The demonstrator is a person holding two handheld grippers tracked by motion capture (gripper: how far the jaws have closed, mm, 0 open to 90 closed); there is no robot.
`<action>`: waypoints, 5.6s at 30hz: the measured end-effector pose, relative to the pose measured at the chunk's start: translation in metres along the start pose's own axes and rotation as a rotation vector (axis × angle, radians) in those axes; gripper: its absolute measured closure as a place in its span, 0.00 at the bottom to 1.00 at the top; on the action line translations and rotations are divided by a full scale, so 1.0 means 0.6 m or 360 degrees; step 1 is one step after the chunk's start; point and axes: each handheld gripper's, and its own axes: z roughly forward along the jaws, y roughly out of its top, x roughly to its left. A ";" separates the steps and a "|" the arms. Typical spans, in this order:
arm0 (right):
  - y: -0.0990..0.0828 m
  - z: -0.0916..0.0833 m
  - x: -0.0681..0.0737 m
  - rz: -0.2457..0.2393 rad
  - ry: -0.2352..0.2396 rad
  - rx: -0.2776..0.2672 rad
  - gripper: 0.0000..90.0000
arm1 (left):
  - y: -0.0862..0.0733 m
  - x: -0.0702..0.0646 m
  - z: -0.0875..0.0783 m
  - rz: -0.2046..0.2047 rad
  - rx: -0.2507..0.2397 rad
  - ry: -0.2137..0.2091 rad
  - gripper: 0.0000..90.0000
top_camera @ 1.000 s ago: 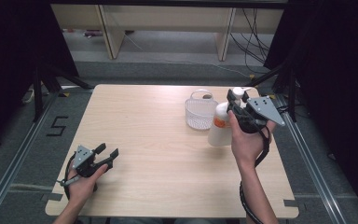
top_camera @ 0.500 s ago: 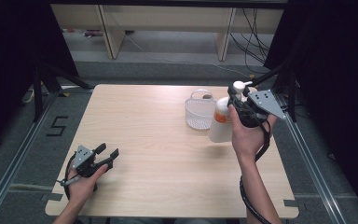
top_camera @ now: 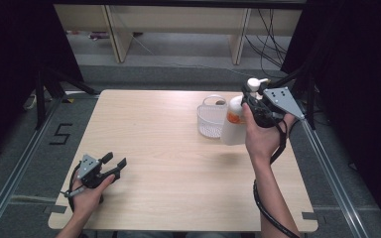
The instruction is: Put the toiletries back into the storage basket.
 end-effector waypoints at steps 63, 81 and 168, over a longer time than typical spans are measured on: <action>0.035 0.081 0.024 -0.0001 0.0022 -0.0052 0.67 | 0.000 -0.001 0.000 0.0003 -0.0001 -0.0005 0.40; 0.044 0.103 0.035 0.0001 0.0037 -0.0094 0.67 | 0.000 -0.001 0.001 0.0003 0.0000 -0.0006 0.40; -0.013 0.210 0.034 0.0065 -0.0045 0.0115 0.67 | 0.000 0.000 0.001 -0.0001 0.0001 -0.0021 0.40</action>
